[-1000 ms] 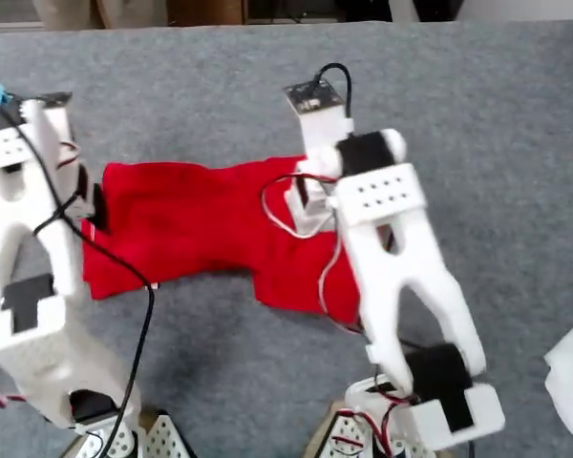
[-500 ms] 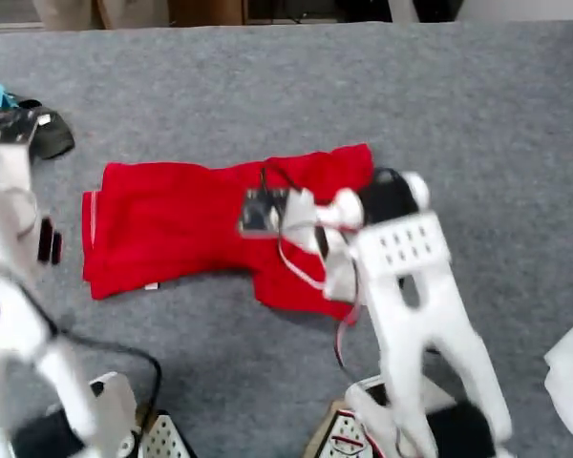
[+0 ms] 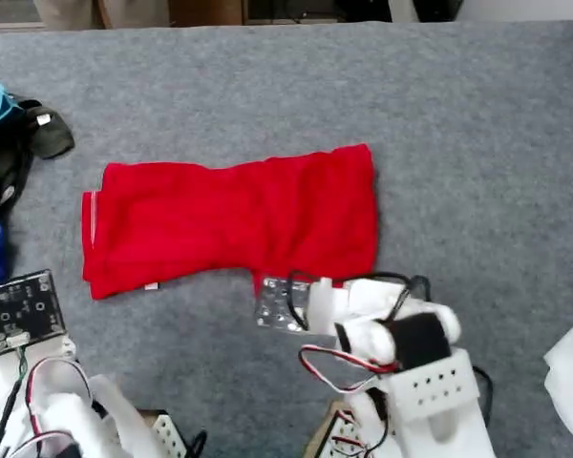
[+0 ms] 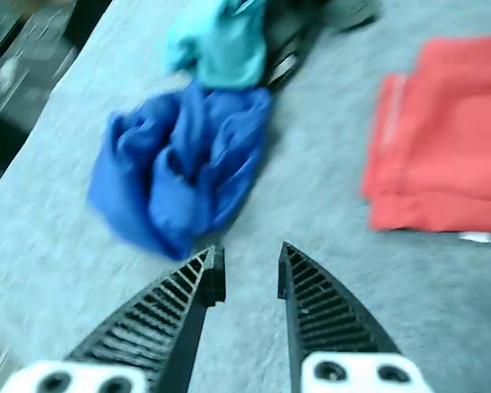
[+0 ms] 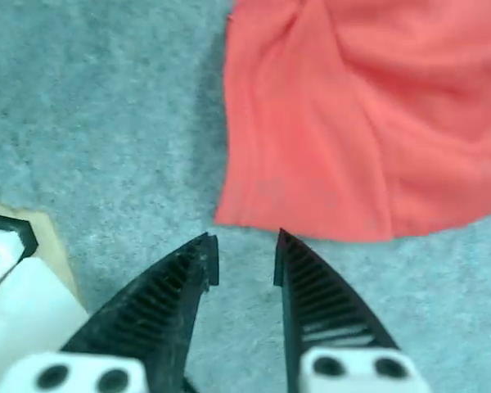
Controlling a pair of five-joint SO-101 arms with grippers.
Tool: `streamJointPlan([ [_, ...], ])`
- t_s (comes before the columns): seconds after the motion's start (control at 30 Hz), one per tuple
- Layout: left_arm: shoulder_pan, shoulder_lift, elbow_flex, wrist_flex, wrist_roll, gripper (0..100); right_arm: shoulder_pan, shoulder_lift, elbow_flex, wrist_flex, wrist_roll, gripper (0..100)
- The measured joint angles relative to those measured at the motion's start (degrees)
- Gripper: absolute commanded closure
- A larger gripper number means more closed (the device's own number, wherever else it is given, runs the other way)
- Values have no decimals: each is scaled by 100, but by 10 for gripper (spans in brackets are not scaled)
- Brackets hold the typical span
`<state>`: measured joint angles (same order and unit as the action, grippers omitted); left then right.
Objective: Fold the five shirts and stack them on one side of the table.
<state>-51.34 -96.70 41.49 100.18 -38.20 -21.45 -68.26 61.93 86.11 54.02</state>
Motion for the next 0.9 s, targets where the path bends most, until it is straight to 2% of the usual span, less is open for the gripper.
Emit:
streamJointPlan([
  [0.13,-387,0,62,0,-44,873,-149,387,193,-308,-35,872],
  [0.43,-440,1380,70,0,-44,874,-299,2075,519,-1890,-308,871],
  [0.6,-440,2040,-44,0,-44,873,-721,2233,545,-2136,-396,868],
  [0.73,-440,2268,-123,0,-44,873,-1011,2233,545,-2312,-615,812],
  [0.9,-290,2312,-123,-167,-44,872,-1073,2277,563,-2602,-765,810],
])
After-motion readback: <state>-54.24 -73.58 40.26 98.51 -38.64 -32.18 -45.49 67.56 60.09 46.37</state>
